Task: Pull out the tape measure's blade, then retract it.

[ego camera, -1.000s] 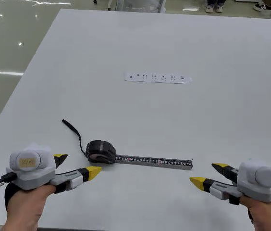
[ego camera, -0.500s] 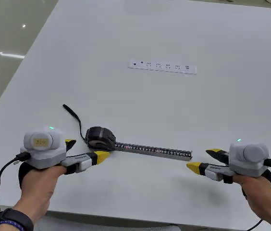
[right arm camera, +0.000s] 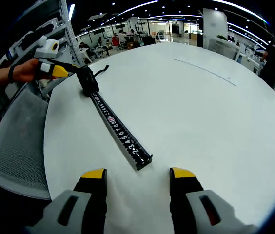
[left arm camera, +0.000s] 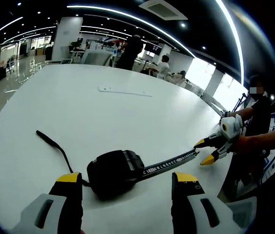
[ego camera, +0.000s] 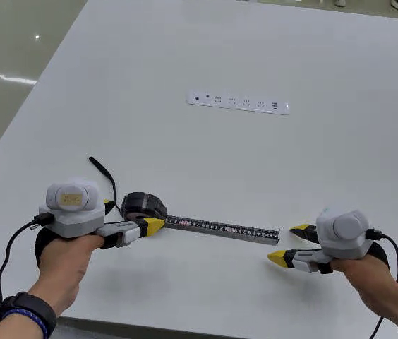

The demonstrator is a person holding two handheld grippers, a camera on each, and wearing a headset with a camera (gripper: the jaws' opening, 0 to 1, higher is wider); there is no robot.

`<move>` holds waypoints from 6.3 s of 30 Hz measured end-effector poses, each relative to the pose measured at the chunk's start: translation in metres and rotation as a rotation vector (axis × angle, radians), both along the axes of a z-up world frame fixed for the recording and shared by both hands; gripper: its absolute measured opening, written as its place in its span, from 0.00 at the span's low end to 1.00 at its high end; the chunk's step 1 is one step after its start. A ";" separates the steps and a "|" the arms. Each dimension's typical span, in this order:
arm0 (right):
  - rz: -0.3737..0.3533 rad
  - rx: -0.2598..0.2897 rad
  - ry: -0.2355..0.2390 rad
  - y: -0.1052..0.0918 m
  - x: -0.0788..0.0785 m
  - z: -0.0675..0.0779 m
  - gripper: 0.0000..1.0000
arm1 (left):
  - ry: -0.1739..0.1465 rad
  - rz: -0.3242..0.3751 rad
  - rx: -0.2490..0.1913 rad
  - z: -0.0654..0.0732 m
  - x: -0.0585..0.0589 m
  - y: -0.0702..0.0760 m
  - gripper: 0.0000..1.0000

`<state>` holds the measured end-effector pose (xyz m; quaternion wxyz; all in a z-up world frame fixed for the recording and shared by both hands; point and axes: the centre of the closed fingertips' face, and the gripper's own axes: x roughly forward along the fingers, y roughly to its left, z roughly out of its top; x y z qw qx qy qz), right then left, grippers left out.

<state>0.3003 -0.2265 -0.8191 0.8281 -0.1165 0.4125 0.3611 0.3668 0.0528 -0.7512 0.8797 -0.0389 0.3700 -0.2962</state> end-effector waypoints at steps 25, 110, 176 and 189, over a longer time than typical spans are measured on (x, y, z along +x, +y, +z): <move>0.195 -0.140 -0.023 -0.004 0.009 -0.005 0.36 | 0.072 0.023 0.029 -0.011 0.009 -0.011 0.70; 0.390 -0.091 -0.058 0.014 0.009 -0.005 0.15 | 0.384 0.184 0.352 -0.049 0.018 -0.007 0.62; 0.474 0.006 -0.134 0.104 0.032 -0.004 0.14 | 0.391 0.195 0.345 -0.049 0.017 -0.005 0.62; 0.474 0.022 -0.136 0.115 0.035 -0.003 0.15 | 0.388 0.198 0.345 -0.049 0.017 -0.004 0.62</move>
